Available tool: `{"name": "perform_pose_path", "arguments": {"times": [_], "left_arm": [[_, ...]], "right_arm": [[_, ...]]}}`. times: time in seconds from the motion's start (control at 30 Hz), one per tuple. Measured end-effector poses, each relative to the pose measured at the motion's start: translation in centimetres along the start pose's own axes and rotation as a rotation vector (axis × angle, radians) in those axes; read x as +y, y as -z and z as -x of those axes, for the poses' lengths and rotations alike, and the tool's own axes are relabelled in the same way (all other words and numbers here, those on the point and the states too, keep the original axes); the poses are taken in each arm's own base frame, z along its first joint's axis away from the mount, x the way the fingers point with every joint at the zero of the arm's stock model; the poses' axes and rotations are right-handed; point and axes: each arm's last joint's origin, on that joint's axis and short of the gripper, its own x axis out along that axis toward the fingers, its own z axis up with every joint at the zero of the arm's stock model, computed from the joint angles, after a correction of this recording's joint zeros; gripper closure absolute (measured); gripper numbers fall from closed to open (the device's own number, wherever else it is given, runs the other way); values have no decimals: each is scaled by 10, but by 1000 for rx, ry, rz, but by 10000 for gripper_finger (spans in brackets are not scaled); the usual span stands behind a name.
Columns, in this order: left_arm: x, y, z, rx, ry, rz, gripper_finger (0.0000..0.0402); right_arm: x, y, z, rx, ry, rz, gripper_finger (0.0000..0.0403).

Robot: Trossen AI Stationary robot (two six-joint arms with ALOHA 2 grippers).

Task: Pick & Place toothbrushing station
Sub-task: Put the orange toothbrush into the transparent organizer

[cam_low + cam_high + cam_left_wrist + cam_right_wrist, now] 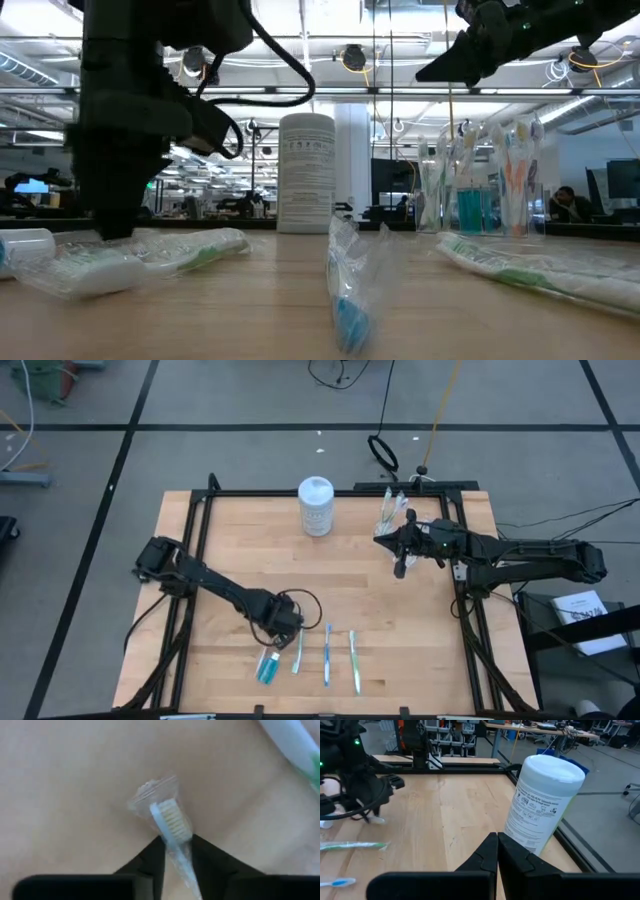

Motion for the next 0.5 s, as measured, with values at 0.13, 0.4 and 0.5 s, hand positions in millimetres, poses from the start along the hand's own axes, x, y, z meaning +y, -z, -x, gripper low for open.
{"name": "perform_pose_path", "arguments": {"times": [0.13, 0.4, 0.5], "left_arm": [[10, -15, 26, -176, 16, 5, 370], [26, -61, 107, -981, -33, 37, 374], [20, -82, 137, -1196, 118, -93, 382]], "right_arm": [[0, -1, 0, -10, 1, -1, 403], [0, -4, 0, -38, 3, -4, 403], [0, -4, 0, -38, 3, -4, 403]]}}
